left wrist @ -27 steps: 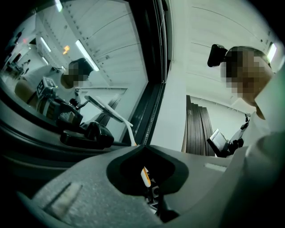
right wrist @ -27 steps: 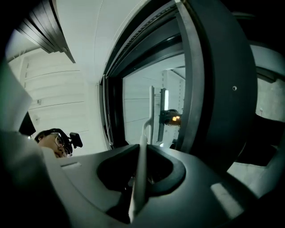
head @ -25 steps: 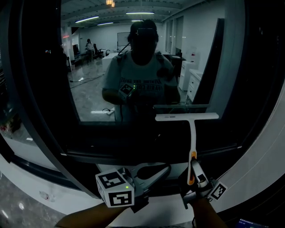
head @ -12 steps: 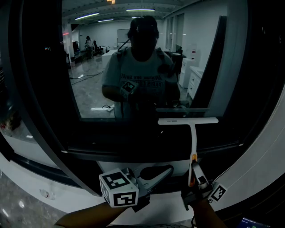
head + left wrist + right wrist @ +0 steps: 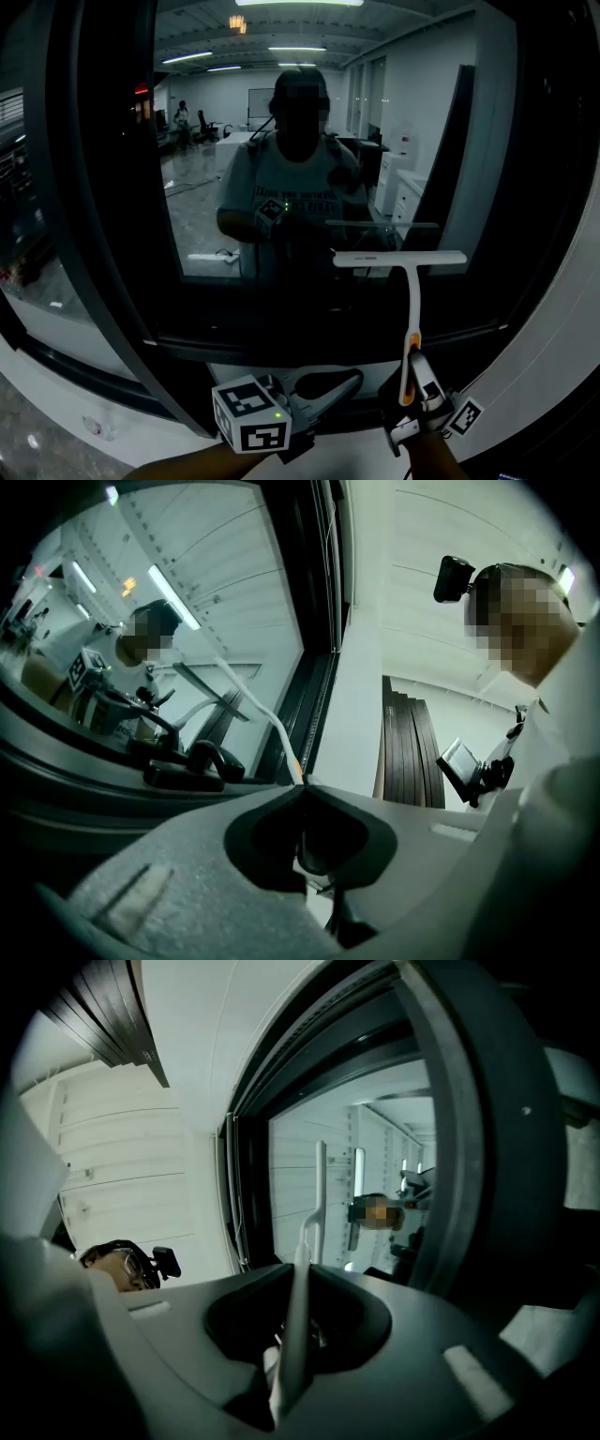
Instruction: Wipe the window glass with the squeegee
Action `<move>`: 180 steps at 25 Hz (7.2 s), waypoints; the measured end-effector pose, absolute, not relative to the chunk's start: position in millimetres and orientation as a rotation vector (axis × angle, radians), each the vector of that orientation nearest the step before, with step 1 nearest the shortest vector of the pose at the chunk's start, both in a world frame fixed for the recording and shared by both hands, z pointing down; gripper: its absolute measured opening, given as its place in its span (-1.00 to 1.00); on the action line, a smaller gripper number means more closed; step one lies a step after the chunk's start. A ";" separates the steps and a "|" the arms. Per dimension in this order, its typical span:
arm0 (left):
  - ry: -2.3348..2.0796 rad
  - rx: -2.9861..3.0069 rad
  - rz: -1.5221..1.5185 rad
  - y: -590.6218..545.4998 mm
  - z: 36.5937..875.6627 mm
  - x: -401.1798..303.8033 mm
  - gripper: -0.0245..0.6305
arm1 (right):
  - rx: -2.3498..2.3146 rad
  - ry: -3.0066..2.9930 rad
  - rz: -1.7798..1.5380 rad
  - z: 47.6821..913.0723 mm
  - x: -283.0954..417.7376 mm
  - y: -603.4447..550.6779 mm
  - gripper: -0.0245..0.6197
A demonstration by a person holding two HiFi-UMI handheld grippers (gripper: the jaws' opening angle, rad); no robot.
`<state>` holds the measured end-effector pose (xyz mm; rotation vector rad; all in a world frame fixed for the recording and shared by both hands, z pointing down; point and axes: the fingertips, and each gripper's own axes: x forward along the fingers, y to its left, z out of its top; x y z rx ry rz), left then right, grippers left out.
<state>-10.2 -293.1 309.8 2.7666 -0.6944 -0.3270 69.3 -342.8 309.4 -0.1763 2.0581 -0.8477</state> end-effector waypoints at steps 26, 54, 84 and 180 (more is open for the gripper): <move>-1.122 2.963 -0.480 -268.5 141.7 -160.9 -0.93 | 0.105 2.115 -0.391 -11.7 -102.5 -353.9 -0.73; -1.101 3.037 -0.503 -255.3 110.1 -213.0 -0.93 | 0.092 2.046 -0.401 -12.1 -137.7 -380.5 -0.73; -1.032 2.950 -0.530 -231.1 153.9 -206.6 -0.93 | -0.007 2.075 -0.560 94.2 -128.4 -356.1 -0.73; -0.885 2.626 -0.406 -225.8 314.4 -192.5 -0.93 | -0.303 1.973 -1.128 375.7 -117.4 -281.9 -0.73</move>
